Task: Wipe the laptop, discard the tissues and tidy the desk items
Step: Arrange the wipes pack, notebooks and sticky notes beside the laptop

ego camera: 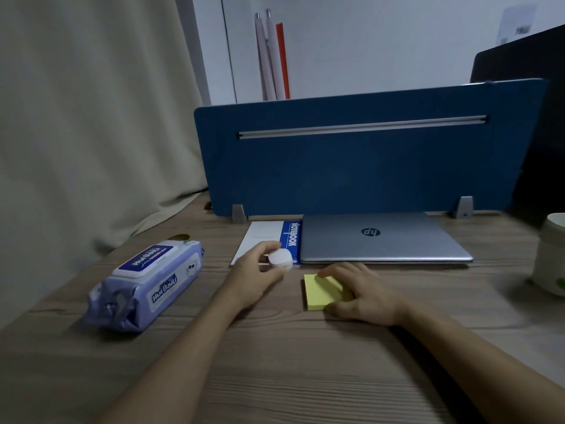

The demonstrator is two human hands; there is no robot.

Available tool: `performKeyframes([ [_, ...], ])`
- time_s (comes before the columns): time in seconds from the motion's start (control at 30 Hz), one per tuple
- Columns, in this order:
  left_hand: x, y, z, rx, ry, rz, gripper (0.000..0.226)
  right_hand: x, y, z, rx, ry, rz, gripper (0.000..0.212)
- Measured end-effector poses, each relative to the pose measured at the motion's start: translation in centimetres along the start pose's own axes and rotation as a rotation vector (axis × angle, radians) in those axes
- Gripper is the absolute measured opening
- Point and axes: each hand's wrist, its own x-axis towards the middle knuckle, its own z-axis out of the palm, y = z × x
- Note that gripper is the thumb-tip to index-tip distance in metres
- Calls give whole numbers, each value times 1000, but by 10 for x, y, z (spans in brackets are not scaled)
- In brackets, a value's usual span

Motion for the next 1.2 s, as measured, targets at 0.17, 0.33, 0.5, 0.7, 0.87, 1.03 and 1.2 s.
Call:
performKeyframes([
  [0.17, 29, -10, -17, 1, 59, -1, 47, 6, 8, 3, 61, 75, -35, 65],
  [0.33, 53, -36, -13, 112, 24, -20, 52, 12, 13, 5, 71, 102, -63, 67],
  [0.5, 54, -47, -11, 151, -40, -13, 54, 11, 15, 5, 90, 152, -81, 66],
  [0.7, 44, -45, -17, 211, -36, -10, 51, 10, 12, 6, 99, 224, -62, 62],
  [0.87, 36, -37, -15, 230, -16, 0, 58, 13, 10, 9, 70, 238, -42, 68],
  [1.03, 35, -30, -13, 311, -21, 27, 49, 13, 10, 14, -5, 227, -45, 70],
  [1.2, 35, -32, -15, 322, -79, 1, 44, 14, 10, 14, -14, 270, -50, 66],
])
